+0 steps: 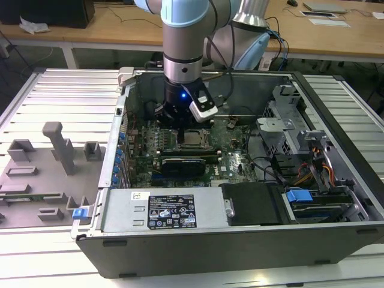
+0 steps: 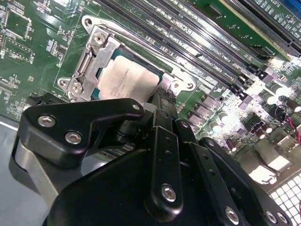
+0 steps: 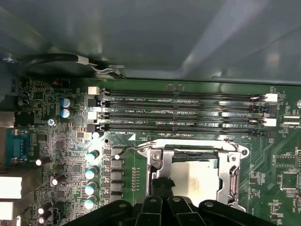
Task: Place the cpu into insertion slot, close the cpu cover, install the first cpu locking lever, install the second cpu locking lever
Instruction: 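Close the cpu cover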
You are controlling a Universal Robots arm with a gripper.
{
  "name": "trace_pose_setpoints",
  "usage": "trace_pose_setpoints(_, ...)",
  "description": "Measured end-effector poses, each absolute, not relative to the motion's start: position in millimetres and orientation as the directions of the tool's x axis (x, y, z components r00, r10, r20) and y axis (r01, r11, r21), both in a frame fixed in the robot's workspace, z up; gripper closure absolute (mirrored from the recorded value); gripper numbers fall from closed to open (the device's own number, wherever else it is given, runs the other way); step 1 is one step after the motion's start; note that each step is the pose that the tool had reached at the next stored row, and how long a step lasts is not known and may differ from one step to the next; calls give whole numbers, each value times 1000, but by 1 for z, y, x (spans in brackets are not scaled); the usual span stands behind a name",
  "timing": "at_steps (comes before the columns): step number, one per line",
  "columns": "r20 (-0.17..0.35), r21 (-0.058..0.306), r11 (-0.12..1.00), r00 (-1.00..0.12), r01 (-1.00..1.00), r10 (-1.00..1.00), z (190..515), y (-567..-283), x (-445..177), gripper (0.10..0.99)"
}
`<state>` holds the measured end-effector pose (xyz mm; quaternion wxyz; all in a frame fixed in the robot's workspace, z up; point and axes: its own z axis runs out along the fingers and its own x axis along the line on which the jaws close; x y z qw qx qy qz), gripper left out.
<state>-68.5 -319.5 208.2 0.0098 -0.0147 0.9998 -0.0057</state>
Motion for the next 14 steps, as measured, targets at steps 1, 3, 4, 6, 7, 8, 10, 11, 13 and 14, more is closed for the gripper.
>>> trace_pose_setpoints(1,-19,-12,1000,-999,-29,-29,208,-320,-69,980)
trace_pose_setpoints(3,-19,-12,1000,-999,-28,-28,207,-320,-69,980)
trace_pose_setpoints(4,-20,-11,1000,-999,-27,-27,206,-319,-69,980)
trace_pose_setpoints(6,-19,-12,1000,-999,-27,-27,206,-319,-69,980)
trace_pose_setpoints(7,-19,-12,1000,-999,-27,-27,206,-319,-69,980)
trace_pose_setpoints(8,-19,-12,1000,-999,-27,-27,206,-319,-68,980)
trace_pose_setpoints(10,-19,-12,1000,-999,-27,-27,206,-319,-66,980)
trace_pose_setpoints(11,-19,-12,1000,-999,-27,-27,206,-319,-65,980)
trace_pose_setpoints(13,-19,-12,1000,-999,-27,-27,206,-320,-64,980)
trace_pose_setpoints(14,-19,-12,1000,-999,-27,-27,206,-319,-64,980)
